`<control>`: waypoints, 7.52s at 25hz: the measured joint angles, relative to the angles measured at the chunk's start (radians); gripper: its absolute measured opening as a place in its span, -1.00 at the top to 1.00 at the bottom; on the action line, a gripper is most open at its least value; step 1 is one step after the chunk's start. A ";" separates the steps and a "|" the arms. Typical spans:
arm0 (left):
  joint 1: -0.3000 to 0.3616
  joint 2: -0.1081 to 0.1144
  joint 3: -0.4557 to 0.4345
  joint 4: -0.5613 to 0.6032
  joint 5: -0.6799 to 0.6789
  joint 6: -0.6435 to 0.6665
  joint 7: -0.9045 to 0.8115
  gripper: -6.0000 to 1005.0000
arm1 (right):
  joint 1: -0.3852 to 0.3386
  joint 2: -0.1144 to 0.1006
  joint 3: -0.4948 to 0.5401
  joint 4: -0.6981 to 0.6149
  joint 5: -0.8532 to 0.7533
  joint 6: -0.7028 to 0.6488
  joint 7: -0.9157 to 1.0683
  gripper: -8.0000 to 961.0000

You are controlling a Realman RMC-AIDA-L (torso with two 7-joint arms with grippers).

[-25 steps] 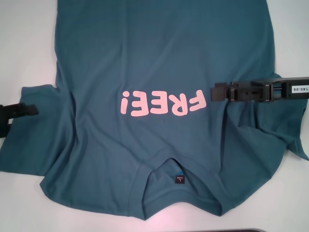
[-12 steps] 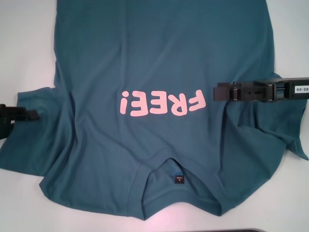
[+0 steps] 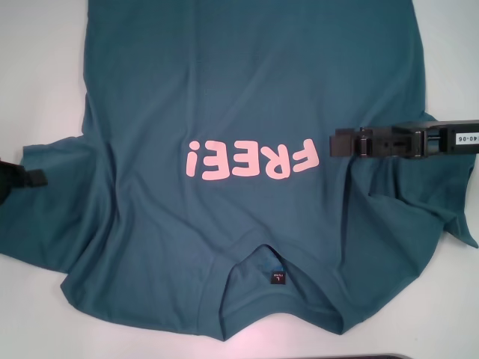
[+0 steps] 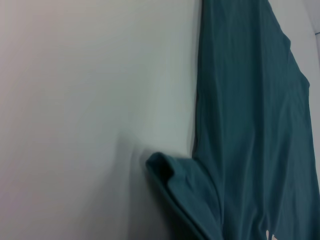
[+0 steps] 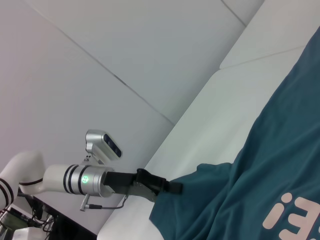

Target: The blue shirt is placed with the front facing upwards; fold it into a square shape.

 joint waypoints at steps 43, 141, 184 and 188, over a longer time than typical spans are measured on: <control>-0.149 -0.124 0.008 -0.058 0.049 0.033 -0.131 0.98 | 0.004 -0.002 -0.005 0.006 0.000 0.002 0.007 -0.85; 0.065 -0.157 0.138 -0.032 -0.236 0.448 1.124 -0.29 | -0.011 -0.023 -0.003 -0.002 -0.016 0.002 -0.059 -0.71; 0.072 -0.180 0.080 -0.039 -0.240 0.428 1.169 -0.29 | -0.042 -0.206 0.165 0.035 -0.444 0.090 0.315 -0.65; 0.071 -0.180 0.075 -0.038 -0.240 0.428 1.169 -0.29 | -0.041 -0.203 0.171 0.037 -0.444 0.098 0.318 -0.64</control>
